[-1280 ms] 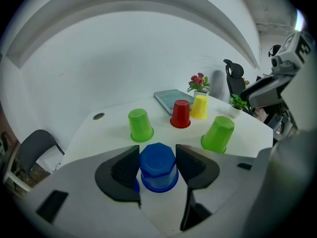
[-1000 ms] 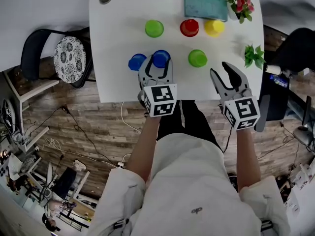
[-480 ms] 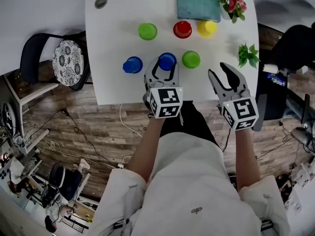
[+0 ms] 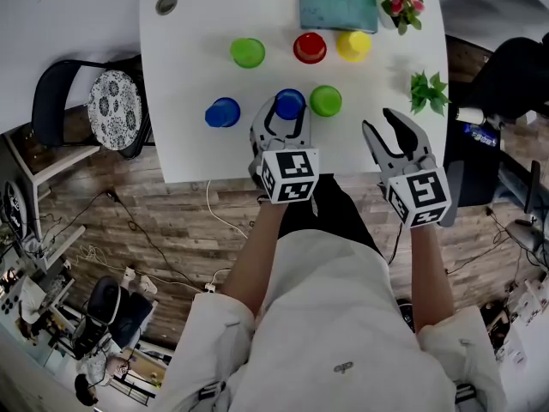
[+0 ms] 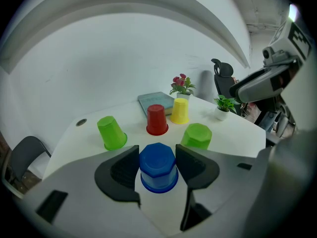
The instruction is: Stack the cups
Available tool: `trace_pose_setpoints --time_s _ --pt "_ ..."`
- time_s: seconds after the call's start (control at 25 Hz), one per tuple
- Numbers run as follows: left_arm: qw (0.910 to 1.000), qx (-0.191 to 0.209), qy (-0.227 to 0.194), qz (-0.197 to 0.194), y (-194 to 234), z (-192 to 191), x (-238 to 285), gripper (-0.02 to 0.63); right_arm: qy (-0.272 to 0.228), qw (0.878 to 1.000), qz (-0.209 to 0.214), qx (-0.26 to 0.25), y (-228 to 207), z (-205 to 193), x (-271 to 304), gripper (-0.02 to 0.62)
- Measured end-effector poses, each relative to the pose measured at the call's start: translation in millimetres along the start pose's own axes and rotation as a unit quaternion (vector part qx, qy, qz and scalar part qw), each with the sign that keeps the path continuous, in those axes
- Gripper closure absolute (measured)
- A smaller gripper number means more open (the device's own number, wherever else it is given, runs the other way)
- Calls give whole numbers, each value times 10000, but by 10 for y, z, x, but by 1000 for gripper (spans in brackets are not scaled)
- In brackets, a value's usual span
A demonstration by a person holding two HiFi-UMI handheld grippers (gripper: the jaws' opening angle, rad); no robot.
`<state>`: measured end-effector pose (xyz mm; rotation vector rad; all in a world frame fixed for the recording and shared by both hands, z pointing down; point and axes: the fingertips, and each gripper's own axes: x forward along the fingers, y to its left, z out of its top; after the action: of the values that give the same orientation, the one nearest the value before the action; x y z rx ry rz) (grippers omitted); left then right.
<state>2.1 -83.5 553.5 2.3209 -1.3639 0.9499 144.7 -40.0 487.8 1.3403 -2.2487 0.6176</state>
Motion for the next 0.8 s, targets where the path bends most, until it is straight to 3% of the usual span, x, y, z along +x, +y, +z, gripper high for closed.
trace_pose_setpoints --time_s 0.16,0.44,0.8 --pt "10000 57 16 -32 -30 -31 14 363 -9 10000 7 2 -14 -10 -8 410" --pt "9994 138 -304 -38 -43 124 -142 341 -56 10000 37 -46 6 45 -17 410" --pt "9979 -233 -535 264 365 220 -446 341 -186 9995 61 -235 206 283 17 410"
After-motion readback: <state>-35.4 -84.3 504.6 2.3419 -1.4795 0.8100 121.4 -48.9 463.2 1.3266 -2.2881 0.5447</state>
